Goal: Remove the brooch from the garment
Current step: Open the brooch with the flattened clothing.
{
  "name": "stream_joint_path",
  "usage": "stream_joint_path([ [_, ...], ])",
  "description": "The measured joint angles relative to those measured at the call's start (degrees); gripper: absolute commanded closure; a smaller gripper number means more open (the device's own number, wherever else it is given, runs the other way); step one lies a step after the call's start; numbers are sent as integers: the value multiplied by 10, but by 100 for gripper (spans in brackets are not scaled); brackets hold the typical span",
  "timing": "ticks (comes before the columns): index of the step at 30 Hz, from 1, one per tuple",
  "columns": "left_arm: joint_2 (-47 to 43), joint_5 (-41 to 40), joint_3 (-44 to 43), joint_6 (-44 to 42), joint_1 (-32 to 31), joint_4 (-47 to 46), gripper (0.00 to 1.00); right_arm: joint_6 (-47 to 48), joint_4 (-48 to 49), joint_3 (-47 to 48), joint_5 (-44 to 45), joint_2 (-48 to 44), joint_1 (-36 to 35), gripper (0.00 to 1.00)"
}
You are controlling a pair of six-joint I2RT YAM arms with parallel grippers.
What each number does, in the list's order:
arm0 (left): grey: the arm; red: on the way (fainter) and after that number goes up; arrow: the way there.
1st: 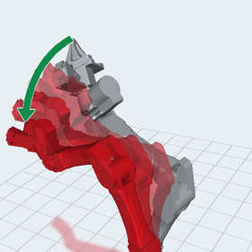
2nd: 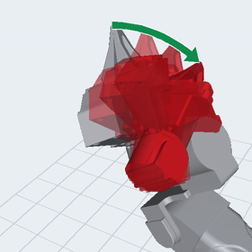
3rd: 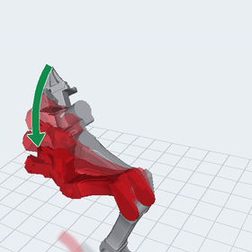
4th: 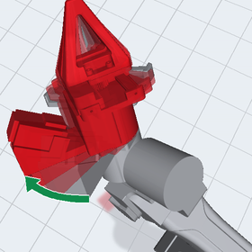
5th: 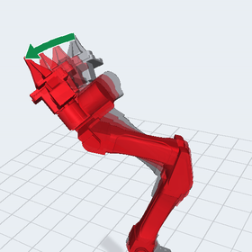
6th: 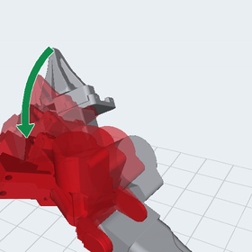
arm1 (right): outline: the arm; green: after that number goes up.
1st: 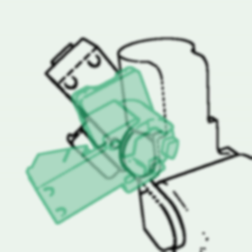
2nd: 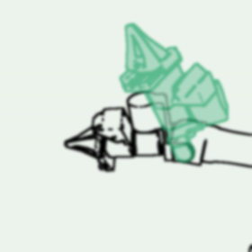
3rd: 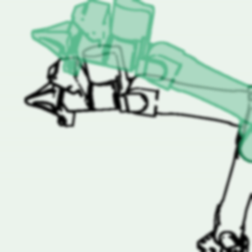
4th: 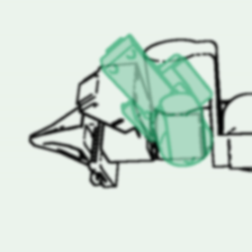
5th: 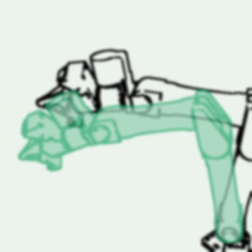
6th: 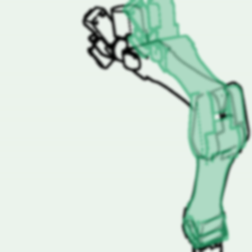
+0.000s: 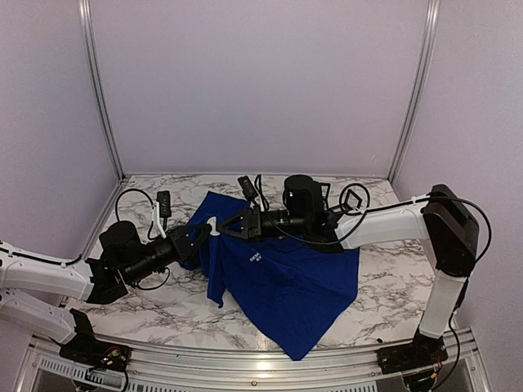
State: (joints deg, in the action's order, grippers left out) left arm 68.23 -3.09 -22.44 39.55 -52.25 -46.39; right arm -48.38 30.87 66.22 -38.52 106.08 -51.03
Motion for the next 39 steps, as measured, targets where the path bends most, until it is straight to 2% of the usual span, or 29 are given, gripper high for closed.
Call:
stream_joint_path([
  [5, 0, -4, -1, 0, -1, 4, 100, 7, -7, 1, 0, 0, 0, 77],
  [18, -4, -8, -3, 0, -3, 13, 100, 7, -7, 0, 7, 0, -2, 77],
  [24, -4, -8, -3, 1, -3, 12, 100, -22, 26, -14, 15, 0, -2, 69],
  [28, -4, -8, -3, 3, -3, 12, 100, -38, 45, -18, 18, 0, -2, 69],
  [33, -4, -8, -3, 3, -3, 6, 100, -55, 62, -24, 22, 0, -2, 78],
  [39, -4, -8, -3, 3, -3, 1, 100, -67, 76, -28, 26, 0, -2, 84],
])
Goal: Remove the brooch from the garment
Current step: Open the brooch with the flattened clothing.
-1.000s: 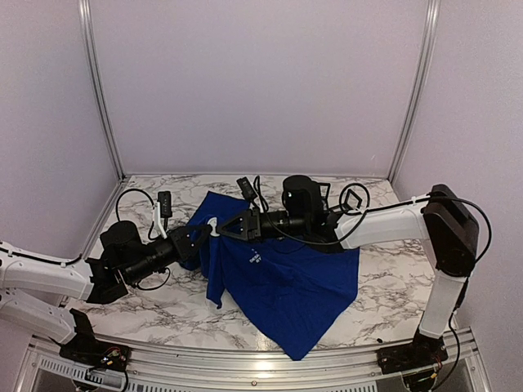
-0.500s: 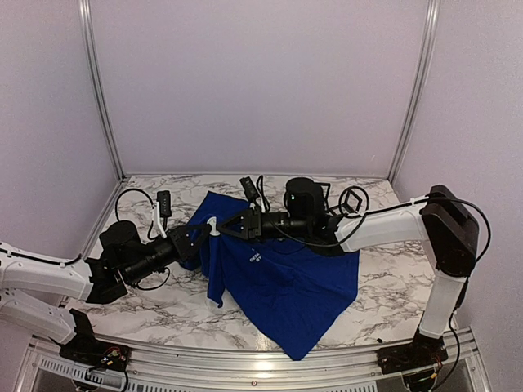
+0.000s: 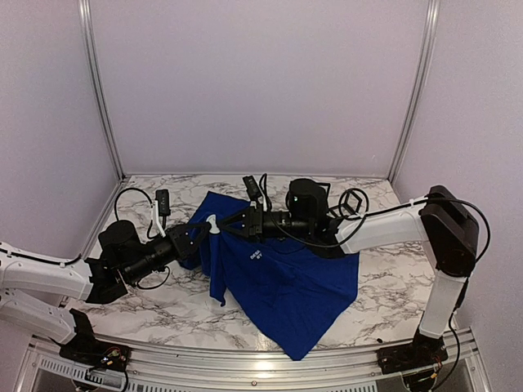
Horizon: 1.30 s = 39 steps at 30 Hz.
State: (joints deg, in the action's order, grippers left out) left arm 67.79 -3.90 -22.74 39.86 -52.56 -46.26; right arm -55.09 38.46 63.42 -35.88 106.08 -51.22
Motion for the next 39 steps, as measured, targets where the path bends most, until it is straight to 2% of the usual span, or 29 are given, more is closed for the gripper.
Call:
stream_joint_path([
  [6, 0, 2, 0, -1, 0, -2, 100, -7, 7, -3, 2, 0, 0, 87],
  [27, 3, 26, -12, -36, 8, 3, 100, 38, -34, 21, -36, 0, 10, 85],
  [39, 12, 42, -34, -61, 16, 44, 100, 52, -62, 26, -37, 0, 16, 86],
])
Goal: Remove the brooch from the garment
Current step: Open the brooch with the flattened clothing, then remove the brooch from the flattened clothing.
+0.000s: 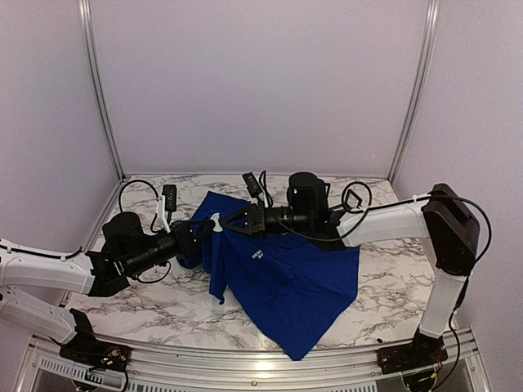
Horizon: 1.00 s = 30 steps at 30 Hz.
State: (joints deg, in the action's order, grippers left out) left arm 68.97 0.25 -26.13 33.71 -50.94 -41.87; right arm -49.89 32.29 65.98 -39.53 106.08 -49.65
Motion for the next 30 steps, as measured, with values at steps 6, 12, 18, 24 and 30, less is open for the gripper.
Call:
stream_joint_path([
  [6, 0, -1, -2, -3, 0, 12, 100, 8, -7, 0, 0, 0, 1, 85],
  [12, -8, -2, -2, 4, -1, 31, 100, 22, -18, 0, 1, 0, -1, 83],
  [18, -12, -2, -2, 20, -1, 47, 100, 37, -30, 0, 5, 0, -3, 82],
  [24, -12, 2, -2, 31, 0, 56, 100, 47, -38, 0, 6, 0, -5, 81],
  [30, -12, 8, -2, 34, 1, 64, 100, 54, -48, 0, 7, 0, -5, 80],
])
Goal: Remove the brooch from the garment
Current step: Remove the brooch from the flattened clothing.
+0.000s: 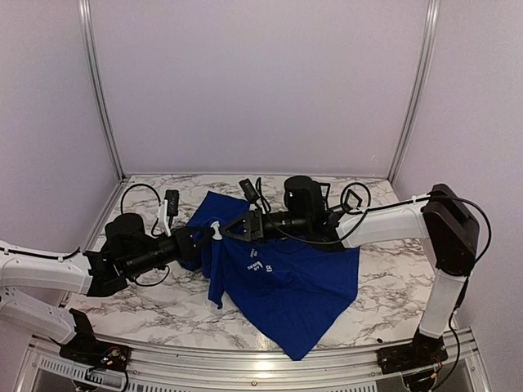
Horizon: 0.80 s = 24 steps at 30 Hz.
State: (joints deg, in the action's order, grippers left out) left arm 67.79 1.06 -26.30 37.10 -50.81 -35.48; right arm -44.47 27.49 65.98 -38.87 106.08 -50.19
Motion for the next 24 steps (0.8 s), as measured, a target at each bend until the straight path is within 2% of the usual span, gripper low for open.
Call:
stream_joint_path([
  [13, 0, 6, -11, 0, 3, 38, 100, 19, -23, 0, 9, -1, -3, 75],
  [24, 0, 6, -35, 5, 9, 99, 100, 87, -88, 0, 56, -32, -16, 57],
])
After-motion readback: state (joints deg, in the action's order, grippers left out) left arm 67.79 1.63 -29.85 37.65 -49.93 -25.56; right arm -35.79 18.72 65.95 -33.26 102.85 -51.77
